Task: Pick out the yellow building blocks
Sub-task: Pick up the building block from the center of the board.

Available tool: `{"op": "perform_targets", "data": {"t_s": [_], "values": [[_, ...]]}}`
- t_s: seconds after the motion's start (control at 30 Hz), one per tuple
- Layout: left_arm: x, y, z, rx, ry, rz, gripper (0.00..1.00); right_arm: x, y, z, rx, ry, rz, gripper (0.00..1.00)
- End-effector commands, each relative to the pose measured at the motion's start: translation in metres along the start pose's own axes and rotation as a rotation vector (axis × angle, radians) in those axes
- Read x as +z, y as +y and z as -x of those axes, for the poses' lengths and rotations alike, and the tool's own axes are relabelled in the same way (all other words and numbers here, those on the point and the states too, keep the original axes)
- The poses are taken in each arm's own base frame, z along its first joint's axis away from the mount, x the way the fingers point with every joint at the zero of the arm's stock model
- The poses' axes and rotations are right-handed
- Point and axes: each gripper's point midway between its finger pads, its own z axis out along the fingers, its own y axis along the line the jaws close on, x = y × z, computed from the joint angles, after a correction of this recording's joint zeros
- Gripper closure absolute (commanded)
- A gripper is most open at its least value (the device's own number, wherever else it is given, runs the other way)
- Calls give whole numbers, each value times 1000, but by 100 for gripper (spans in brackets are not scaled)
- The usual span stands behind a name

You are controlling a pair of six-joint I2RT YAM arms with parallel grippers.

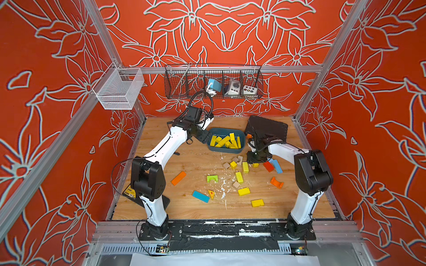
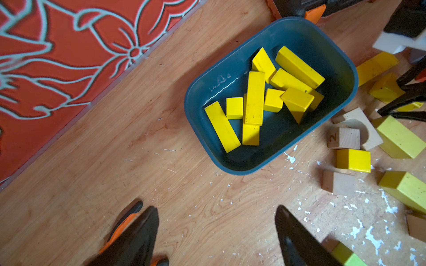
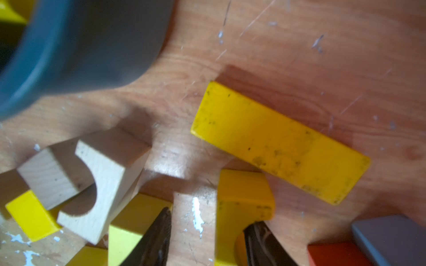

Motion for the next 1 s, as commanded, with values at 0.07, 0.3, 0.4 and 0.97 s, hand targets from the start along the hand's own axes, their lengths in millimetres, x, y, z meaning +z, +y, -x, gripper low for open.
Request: {"op": "perform_targets", "data": {"t_s": [0.07,0.3,0.4,0.97], "values": [[-23,-5,5,2,-39,-20,20,2,-11,-12,9,32,-95,54],[-42,-19,-6,31,-34,-63,20,4,-21,-13,34,47,-155,69],[-49,-27,-14,50,-17,-94,20,6,-22,-14,37,55,-161,74],[-80,-96,-95,164,80,-346,20,-22,-11,-14,40,-1,-105,91]]}}
